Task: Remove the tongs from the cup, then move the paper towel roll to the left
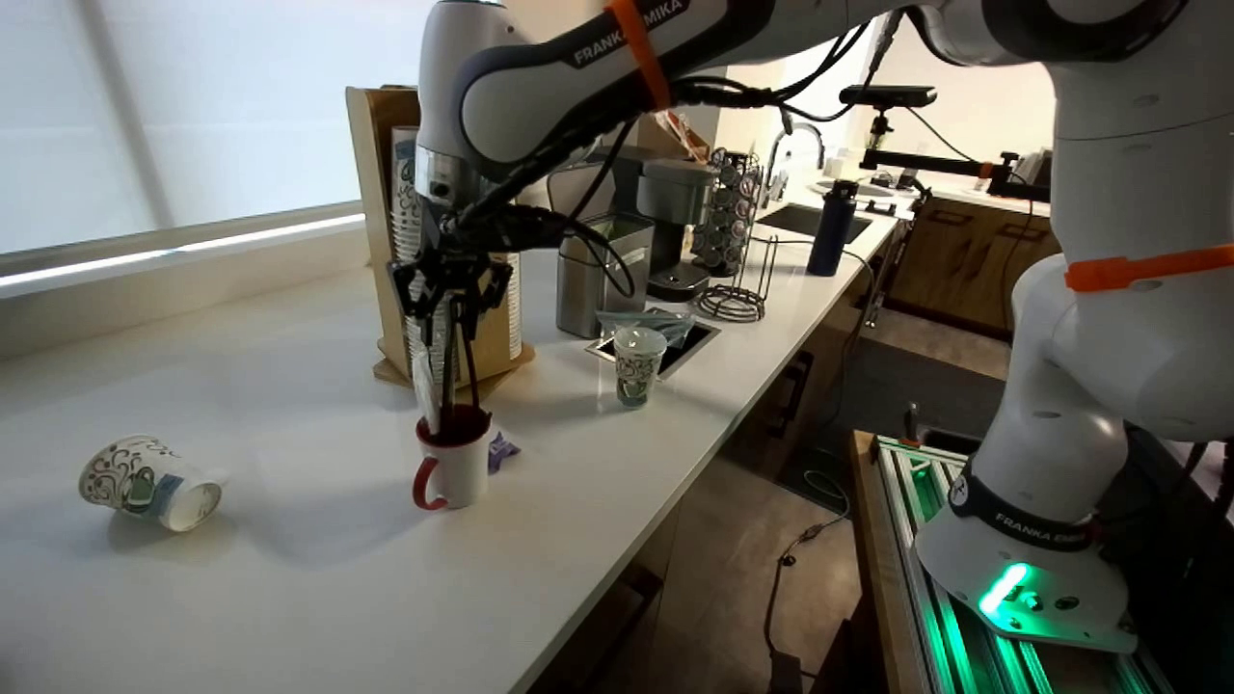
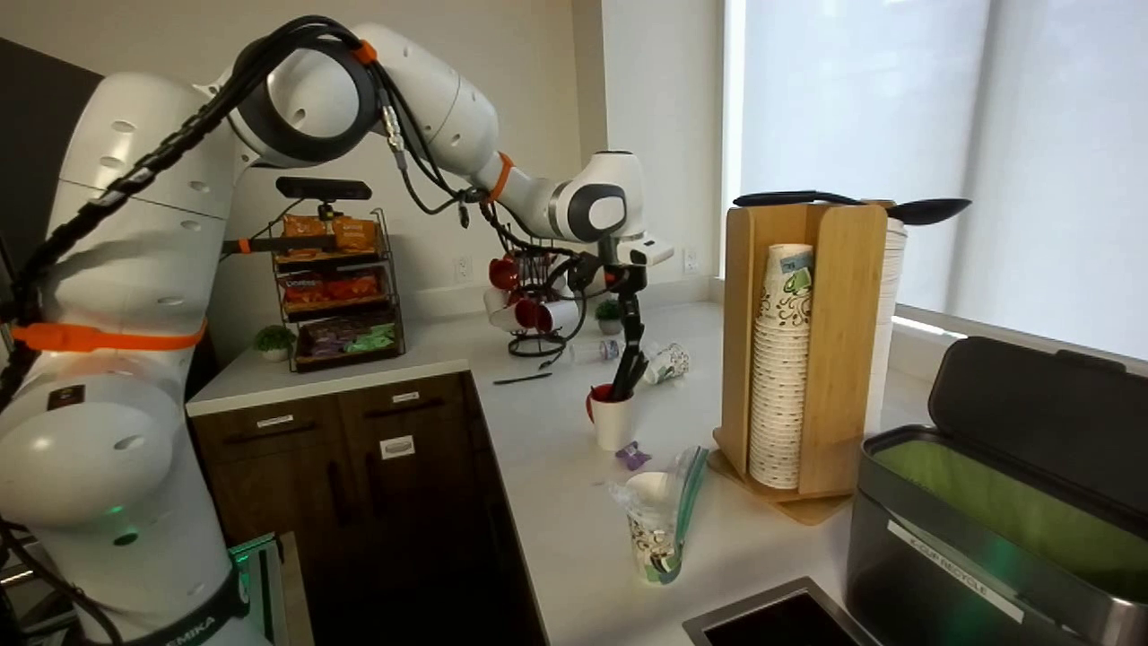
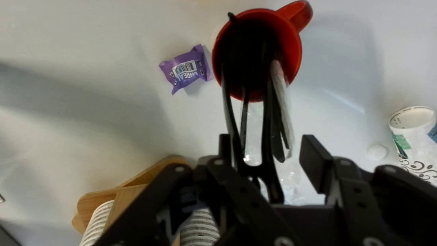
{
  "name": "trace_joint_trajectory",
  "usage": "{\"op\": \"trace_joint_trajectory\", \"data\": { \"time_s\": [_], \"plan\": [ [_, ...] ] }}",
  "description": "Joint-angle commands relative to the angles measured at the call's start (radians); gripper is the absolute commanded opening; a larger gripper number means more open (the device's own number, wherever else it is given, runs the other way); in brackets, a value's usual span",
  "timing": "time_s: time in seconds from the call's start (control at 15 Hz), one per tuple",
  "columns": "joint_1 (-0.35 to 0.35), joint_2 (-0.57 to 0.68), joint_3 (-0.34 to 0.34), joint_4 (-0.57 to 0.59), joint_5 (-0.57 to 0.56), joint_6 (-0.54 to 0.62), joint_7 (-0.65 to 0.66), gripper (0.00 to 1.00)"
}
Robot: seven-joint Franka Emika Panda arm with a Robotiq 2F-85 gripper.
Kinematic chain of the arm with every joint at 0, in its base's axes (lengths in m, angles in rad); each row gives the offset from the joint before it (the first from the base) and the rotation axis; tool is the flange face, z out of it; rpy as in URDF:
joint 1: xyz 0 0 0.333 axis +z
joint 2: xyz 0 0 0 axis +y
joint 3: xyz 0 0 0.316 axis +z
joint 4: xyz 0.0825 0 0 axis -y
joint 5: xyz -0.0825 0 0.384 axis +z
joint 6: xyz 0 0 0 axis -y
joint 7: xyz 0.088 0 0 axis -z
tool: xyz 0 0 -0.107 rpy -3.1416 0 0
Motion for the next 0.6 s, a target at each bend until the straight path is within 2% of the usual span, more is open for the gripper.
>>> {"op": "trace_joint_trajectory", "data": {
  "time_s": [0.0,0.2,0.53],
  "plan": [
    [0.021,0.014,-0.020,0.015,0.004,-0.004,0.010,0.23],
    [0.028,-0.001,-0.028,0.009,-0.010,-0.019,0.015,0.05],
    [0.065,-0.089,-0.048,-0.034,-0.109,-0.032,0.040,0.07]
  ]
}}
